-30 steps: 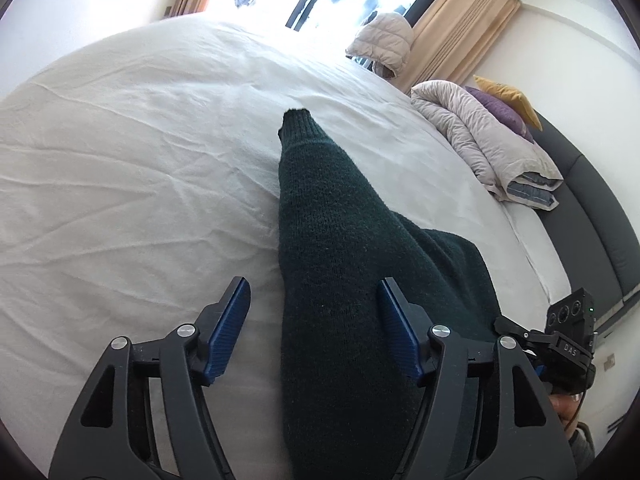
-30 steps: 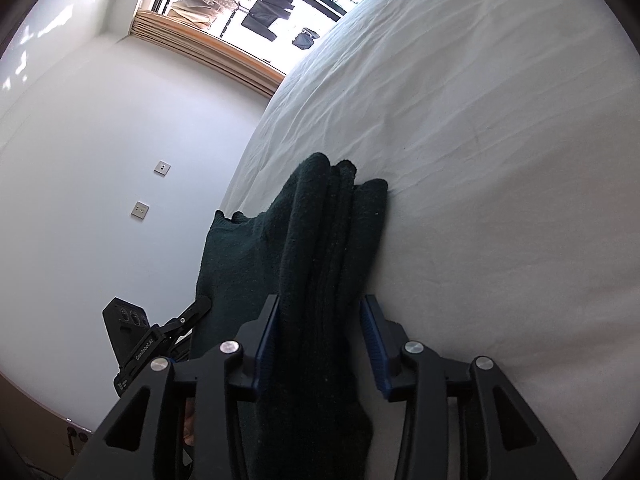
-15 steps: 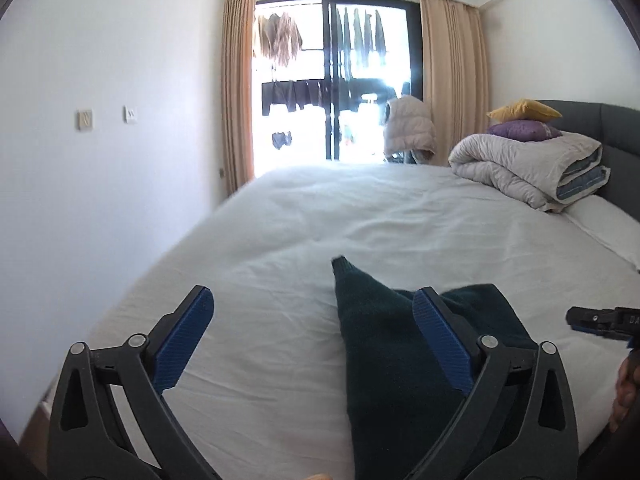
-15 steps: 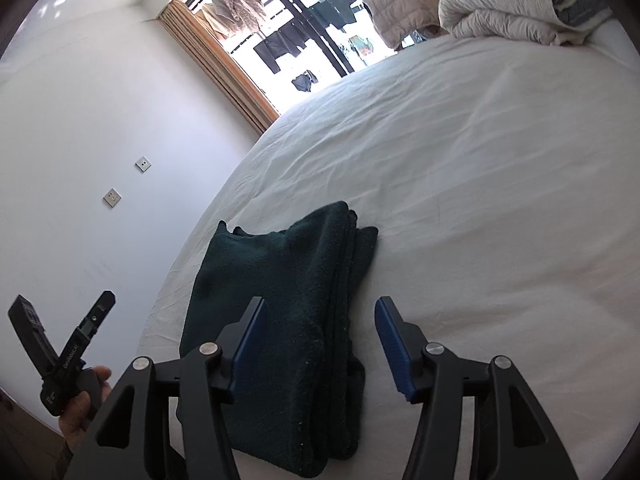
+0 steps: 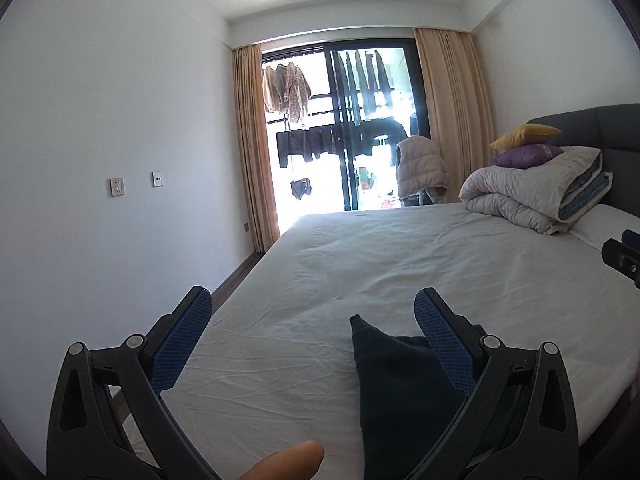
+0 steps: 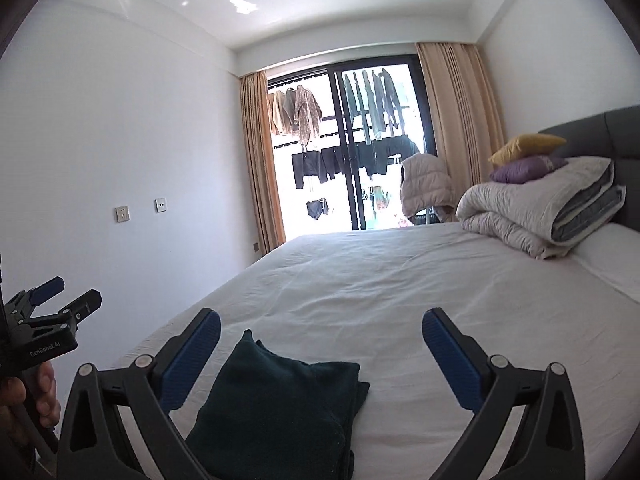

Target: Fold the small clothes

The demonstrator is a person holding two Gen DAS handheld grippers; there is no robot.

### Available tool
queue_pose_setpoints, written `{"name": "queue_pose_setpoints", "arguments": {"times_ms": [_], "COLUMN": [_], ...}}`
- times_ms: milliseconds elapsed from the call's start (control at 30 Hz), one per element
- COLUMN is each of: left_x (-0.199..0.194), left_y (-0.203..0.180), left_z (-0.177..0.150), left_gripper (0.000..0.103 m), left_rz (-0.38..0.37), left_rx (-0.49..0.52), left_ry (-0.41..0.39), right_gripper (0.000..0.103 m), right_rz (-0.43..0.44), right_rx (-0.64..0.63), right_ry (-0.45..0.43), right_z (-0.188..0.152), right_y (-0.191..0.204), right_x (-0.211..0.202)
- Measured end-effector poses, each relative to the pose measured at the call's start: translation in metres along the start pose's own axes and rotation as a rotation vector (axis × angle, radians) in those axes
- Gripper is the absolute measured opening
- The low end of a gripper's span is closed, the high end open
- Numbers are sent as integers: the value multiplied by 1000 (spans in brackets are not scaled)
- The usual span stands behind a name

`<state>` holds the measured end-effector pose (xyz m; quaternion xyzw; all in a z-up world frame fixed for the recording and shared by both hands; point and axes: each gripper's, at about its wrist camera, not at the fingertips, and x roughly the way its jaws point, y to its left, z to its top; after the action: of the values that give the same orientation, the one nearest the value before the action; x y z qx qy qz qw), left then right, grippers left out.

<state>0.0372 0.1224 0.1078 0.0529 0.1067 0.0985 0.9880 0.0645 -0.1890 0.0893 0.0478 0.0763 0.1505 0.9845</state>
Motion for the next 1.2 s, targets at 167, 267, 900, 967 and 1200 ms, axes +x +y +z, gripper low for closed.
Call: {"name": "queue_pose_setpoints", "arguments": {"times_ms": [167,267,900,967,1200], "left_x": [-19,-24,59,70,98], "left_y": [3,5,-18,-20,-26], "left_z": [18,22,-69,-79,-96], "left_gripper": [103,103,103,103,103], "left_rz": [-3,-25,-39,-35,-50], "left_rx": [-34,-65,-58,-52,-48], "left_ry": [59,100,477,501,548], "right_gripper": [103,103,103,103,103], "right_rz": [6,-18,-160,-165,-151], "right_rx": [-11,-6,67,80,79], "right_ry": [11,36,393,447,530], "right_z": [30,41,-38,-49,-68], "right_y": [4,5,2,0,3], "right_x": [-18,-26,31,40,56]}}
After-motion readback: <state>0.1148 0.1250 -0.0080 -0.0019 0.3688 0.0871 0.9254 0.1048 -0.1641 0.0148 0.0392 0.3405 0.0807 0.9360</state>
